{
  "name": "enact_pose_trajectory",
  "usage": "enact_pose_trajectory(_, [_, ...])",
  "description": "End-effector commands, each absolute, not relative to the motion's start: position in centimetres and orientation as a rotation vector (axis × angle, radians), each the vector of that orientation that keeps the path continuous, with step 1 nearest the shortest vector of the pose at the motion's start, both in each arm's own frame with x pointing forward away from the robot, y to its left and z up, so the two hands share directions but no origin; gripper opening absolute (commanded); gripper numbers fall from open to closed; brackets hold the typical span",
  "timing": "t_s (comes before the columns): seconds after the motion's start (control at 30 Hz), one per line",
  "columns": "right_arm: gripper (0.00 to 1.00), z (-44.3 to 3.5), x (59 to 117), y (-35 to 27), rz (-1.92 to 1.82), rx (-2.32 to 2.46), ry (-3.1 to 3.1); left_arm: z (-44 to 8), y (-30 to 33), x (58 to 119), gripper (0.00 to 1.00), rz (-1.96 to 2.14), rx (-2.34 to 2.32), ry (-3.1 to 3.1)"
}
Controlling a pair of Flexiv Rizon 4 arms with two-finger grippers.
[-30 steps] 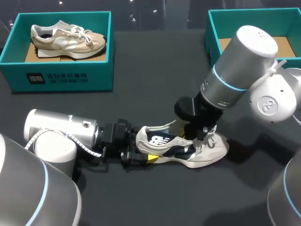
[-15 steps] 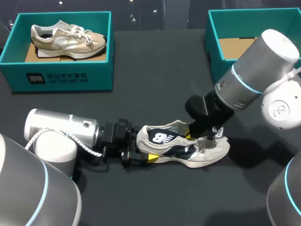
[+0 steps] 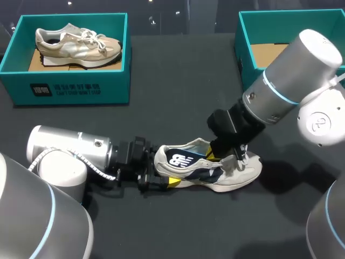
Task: Take the shoe out of the shoebox, open the shoe tongue, remove and reinsert the insole, then place the shoe into the shoebox
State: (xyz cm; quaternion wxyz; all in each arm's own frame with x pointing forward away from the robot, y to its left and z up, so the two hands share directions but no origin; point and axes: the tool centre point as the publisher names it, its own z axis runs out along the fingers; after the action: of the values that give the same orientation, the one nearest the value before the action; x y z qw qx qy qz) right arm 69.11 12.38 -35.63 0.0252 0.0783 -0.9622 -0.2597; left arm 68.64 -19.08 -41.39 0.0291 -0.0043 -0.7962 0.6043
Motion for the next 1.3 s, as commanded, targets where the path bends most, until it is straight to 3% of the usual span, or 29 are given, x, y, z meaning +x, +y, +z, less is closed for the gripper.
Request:
enact_pose_trajectory(0.03, [0.00, -35.7, 69.8, 13.9, -0.688, 0.219, -2.987, -41.5, -19.1, 68.6, 0.00, 1.864, -0.013, -2.457])
enact_pose_trajectory(0.13, [0.00, -35.8, 69.9, 14.1, -0.647, 0.197, -2.986, -41.5, -19.1, 68.6, 0.00, 1.864, -0.013, -2.457])
enact_pose_trajectory(0.2, [0.14, -35.9, 69.9, 14.2, -0.615, 0.178, -2.983, -41.5, -19.1, 68.6, 0.00, 1.864, -0.013, -2.457])
enact_pose_trajectory(0.43, [0.35, -36.2, 70.0, 14.5, -0.470, 0.090, -2.981, -41.5, -19.1, 68.6, 0.00, 1.864, -0.013, -2.457])
enact_pose_trajectory(0.67, [0.31, -36.6, 69.8, 14.6, -0.392, 0.041, -2.954, -41.5, -19.1, 68.6, 0.00, 1.864, -0.013, -2.457])
enact_pose_trajectory(0.7, [0.26, -36.6, 69.7, 14.6, -0.389, 0.041, -2.953, -41.5, -19.1, 68.6, 0.00, 1.864, -0.013, -2.457])
enact_pose_trajectory(0.77, [0.00, -36.5, 69.5, 14.5, -0.378, 0.042, -2.949, -41.5, -19.1, 68.6, 0.00, 1.864, -0.013, -2.457])
enact_pose_trajectory(1.3, [0.00, -35.3, 68.9, 11.8, -0.720, 0.180, -2.913, -41.5, -19.1, 68.6, 0.00, 1.864, -0.013, -2.457])
